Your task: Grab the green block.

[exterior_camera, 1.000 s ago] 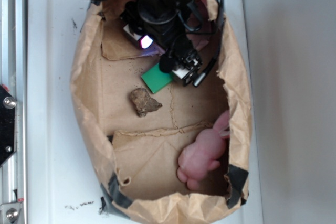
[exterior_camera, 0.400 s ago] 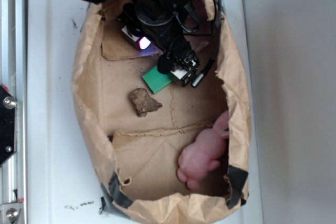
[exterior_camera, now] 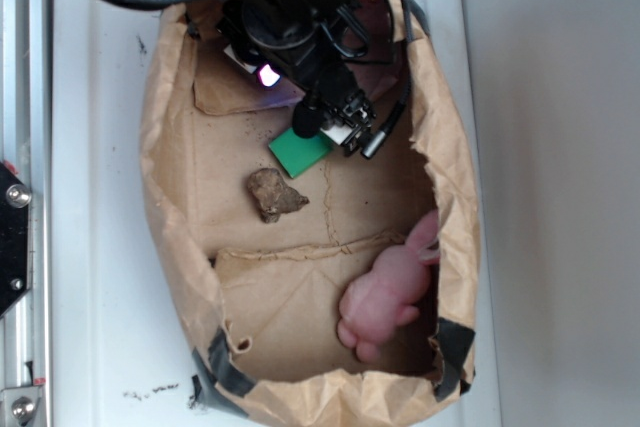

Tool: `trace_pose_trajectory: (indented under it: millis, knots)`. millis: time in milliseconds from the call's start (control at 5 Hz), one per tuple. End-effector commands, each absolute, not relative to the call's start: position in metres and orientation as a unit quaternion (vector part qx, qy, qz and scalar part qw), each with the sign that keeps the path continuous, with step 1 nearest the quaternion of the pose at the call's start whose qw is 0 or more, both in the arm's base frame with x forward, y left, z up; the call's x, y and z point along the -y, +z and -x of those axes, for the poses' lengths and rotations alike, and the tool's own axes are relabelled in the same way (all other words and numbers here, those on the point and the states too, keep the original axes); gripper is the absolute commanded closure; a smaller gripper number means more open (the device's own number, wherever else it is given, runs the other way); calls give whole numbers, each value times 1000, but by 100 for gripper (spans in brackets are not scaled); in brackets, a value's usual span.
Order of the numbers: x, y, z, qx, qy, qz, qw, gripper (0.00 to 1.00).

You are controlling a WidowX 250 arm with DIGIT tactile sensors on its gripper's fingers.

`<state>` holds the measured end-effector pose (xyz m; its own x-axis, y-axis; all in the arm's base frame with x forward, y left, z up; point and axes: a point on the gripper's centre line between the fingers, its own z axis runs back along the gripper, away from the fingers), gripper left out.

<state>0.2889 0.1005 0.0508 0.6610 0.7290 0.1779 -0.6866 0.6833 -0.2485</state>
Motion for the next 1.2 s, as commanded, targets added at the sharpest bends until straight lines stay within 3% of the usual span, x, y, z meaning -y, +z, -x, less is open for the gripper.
trace_pose_trajectory:
  millis: [0, 600, 1000]
  knots:
    - [-99, 67, -296, 195, 371, 74, 905, 0]
    - [-85, 68, -283, 197, 337, 76, 917, 0]
    - [-82, 83, -280, 196, 335, 93, 917, 0]
